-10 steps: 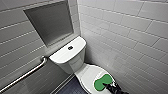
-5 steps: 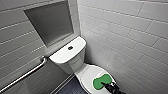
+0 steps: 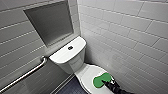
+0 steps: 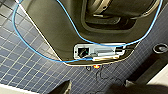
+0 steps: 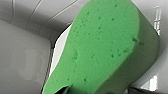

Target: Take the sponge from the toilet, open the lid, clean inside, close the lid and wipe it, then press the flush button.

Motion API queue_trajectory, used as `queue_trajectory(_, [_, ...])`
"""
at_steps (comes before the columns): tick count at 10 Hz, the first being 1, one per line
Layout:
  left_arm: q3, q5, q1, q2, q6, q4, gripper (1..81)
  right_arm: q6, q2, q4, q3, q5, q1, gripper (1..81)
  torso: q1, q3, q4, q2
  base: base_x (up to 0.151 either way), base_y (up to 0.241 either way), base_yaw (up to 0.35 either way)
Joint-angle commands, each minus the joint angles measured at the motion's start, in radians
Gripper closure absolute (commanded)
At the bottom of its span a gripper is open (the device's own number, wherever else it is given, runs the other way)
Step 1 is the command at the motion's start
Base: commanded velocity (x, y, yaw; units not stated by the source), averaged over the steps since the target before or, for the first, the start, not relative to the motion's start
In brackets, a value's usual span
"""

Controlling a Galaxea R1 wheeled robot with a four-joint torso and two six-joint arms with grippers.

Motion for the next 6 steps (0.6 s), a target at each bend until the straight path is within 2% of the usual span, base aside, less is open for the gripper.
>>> queue_trajectory(1, [0.008, 0.093, 0.035, -0.002, 0.000, -0.003, 1.0, -0.004, 0.008, -0.011, -0.029, -0.017, 0.092, 1.0, 0.000, 0.000, 0.000, 0.000, 0.000, 0.000, 0.000])
queue_trajectory(2, [0.008, 0.093, 0.035, 0.000, 0.000, -0.003, 1.0, 0.002, 0.013, -0.010, -0.046, -0.017, 0.093, 1.0, 0.000, 0.000, 0.000, 0.000, 0.000, 0.000, 0.000])
queue_trajectory(3, [0.008, 0.100, 0.035, 0.000, 0.000, -0.003, 1.0, 0.002, 0.010, -0.011, -0.043, -0.009, 0.096, 81.1, 0.000, 0.000, 0.000, 0.000, 0.000, 0.000, 0.000])
queue_trajectory(6, [0.008, 0.100, 0.037, 0.006, 0.000, -0.002, 1.0, 0.005, -0.018, -0.017, -0.004, -0.006, 0.104, 81.1, 0.000, 0.000, 0.000, 0.000, 0.000, 0.000, 0.000])
